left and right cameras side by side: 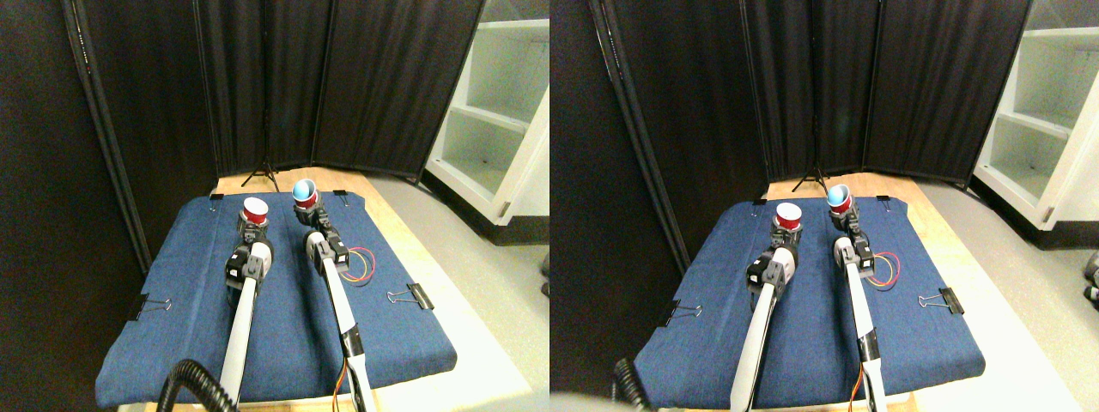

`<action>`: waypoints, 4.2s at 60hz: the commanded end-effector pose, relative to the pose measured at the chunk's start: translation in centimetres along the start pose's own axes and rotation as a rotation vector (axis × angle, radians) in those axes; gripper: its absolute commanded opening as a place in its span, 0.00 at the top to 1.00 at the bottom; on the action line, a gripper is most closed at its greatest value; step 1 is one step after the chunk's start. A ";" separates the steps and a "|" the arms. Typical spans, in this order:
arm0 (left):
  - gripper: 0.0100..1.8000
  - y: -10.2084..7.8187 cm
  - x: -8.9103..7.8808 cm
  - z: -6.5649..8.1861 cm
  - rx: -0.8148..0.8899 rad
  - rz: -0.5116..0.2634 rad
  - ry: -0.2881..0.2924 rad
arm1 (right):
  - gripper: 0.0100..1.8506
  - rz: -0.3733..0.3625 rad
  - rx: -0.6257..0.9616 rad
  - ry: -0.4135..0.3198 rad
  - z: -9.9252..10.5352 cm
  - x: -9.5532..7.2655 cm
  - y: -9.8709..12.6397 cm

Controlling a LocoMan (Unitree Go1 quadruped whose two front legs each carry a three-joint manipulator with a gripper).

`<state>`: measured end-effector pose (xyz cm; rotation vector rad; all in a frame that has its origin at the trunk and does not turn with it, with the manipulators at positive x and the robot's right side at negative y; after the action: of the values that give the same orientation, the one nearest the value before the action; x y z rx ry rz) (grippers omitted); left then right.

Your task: Pour (bimanual)

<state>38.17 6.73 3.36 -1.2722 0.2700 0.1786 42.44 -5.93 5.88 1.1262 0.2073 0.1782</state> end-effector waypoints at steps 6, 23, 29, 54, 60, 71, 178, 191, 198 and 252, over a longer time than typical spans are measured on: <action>0.82 -0.7 0.3 -0.9 -0.024 -0.012 -0.003 | 0.79 0.048 -0.036 -0.018 0.7 0.2 1.3; 0.82 -1.0 0.4 -1.4 -0.002 -0.014 0.012 | 0.78 0.040 -0.133 -0.019 0.8 0.1 2.7; 0.82 -1.1 0.4 -1.5 0.009 -0.012 0.014 | 0.79 0.027 -0.177 -0.020 0.6 -0.2 3.1; 0.82 -1.7 0.2 -2.3 0.041 -0.024 0.041 | 0.79 0.044 -0.251 0.003 0.3 -0.2 4.5; 0.82 -1.9 0.2 -2.4 0.056 -0.023 0.042 | 0.79 0.035 -0.269 0.008 0.1 -0.1 4.6; 0.82 -1.8 0.3 -2.6 0.061 -0.019 0.038 | 0.79 0.025 -0.286 0.024 -0.2 0.2 5.0; 0.82 -2.0 1.3 -1.9 0.067 -0.034 0.032 | 0.78 0.112 -0.902 0.128 -1.2 0.0 5.9; 0.82 -1.9 1.1 -1.8 0.058 -0.032 0.029 | 0.79 0.127 -0.931 0.124 -1.6 0.2 6.2; 0.82 -1.9 1.1 -1.6 0.056 -0.028 0.028 | 0.79 0.130 -0.952 0.134 -1.9 0.1 6.6; 0.82 -1.7 0.5 -1.0 0.065 -0.044 0.032 | 0.78 0.149 -1.276 0.127 -3.6 -0.7 7.8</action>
<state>38.99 5.34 3.55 -1.2071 0.3115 0.1421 40.47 -0.06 10.71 -0.1501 0.1253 0.4104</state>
